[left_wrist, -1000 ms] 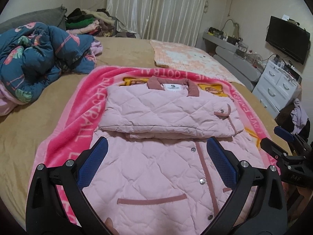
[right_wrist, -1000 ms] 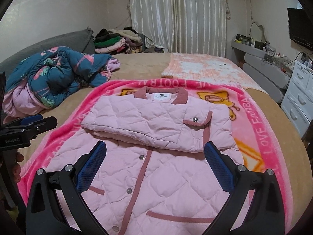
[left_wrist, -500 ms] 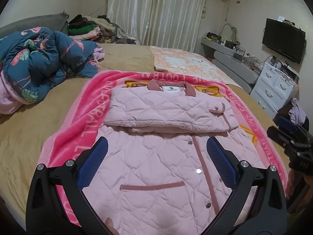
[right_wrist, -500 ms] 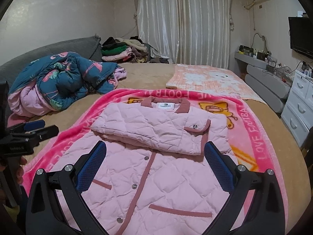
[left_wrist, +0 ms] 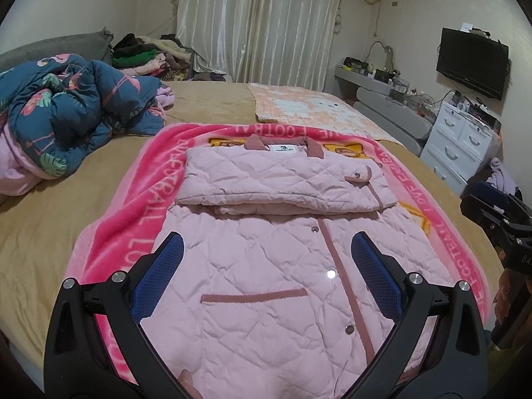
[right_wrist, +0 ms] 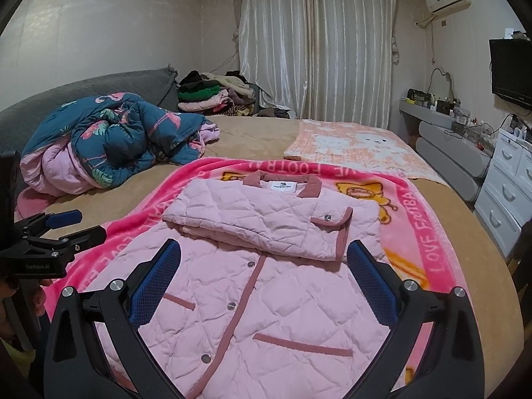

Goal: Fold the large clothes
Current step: 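Move both grippers back along the jacket toward the hem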

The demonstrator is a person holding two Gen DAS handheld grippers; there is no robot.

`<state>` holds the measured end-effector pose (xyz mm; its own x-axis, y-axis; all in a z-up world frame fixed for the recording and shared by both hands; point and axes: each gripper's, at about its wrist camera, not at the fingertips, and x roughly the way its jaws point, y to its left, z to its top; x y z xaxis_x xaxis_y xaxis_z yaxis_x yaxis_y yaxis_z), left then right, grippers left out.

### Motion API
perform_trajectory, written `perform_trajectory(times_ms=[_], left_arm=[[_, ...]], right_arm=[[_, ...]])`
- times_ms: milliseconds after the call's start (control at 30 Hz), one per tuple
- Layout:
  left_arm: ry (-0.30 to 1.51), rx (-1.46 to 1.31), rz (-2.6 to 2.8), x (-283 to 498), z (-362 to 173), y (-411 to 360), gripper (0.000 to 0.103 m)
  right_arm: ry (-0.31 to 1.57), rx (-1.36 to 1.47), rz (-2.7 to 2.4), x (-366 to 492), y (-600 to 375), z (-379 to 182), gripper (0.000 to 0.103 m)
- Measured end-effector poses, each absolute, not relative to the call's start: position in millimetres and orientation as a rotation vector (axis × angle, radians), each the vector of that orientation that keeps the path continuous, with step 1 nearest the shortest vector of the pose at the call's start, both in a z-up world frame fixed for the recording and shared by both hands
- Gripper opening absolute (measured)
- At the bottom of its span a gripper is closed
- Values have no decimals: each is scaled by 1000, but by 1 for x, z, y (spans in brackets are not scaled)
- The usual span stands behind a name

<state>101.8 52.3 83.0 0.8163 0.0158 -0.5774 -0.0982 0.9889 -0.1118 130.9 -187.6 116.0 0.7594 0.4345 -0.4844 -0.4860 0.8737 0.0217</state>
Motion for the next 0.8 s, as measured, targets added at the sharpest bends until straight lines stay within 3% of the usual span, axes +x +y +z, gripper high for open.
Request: perform_trajectory(times_ms=[800], left_arm=[[687, -109, 70, 66, 29, 49, 95]], right_arm=[[575, -105, 453, 109, -222, 76, 99]])
